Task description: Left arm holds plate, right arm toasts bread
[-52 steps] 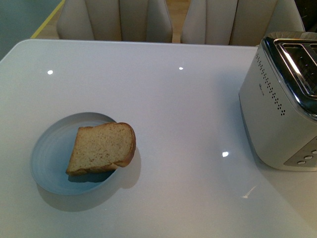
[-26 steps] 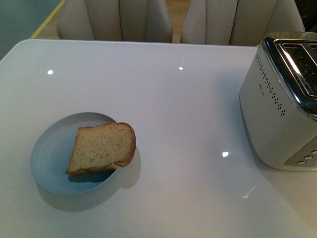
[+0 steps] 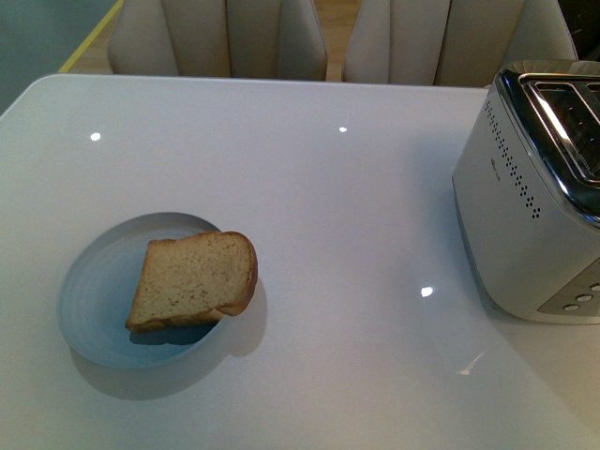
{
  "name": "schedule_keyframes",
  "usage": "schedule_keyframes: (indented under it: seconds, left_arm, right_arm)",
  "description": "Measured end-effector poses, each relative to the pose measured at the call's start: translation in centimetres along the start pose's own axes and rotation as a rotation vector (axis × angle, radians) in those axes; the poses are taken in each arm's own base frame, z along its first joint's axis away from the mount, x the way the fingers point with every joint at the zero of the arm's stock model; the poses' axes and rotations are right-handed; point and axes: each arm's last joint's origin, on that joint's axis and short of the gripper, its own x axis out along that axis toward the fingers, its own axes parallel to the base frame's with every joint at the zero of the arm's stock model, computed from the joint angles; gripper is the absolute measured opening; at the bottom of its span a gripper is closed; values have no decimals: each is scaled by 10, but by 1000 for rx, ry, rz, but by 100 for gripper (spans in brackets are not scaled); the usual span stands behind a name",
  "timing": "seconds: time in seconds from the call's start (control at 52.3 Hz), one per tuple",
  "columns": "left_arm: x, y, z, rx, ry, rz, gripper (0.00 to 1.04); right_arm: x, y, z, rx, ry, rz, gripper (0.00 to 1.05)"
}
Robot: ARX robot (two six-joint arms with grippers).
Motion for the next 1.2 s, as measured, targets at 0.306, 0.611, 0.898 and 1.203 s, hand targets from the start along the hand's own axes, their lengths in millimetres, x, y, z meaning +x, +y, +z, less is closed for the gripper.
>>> schedule_keyframes:
  seconds: [0.306, 0.611, 0.898, 1.203]
  left_arm:
    - [81, 13, 0, 23, 59, -20, 97]
    - [145, 27, -47, -10, 237, 11, 97]
    - [175, 29, -94, -11, 397, 11, 97]
    - [194, 22, -130, -14, 502, -5, 97]
  right_arm:
    - [0, 0, 0, 0, 0, 0, 96]
    - [0, 0, 0, 0, 0, 0, 96]
    - [0, 0, 0, 0, 0, 0, 96]
    - [0, 0, 0, 0, 0, 0, 96]
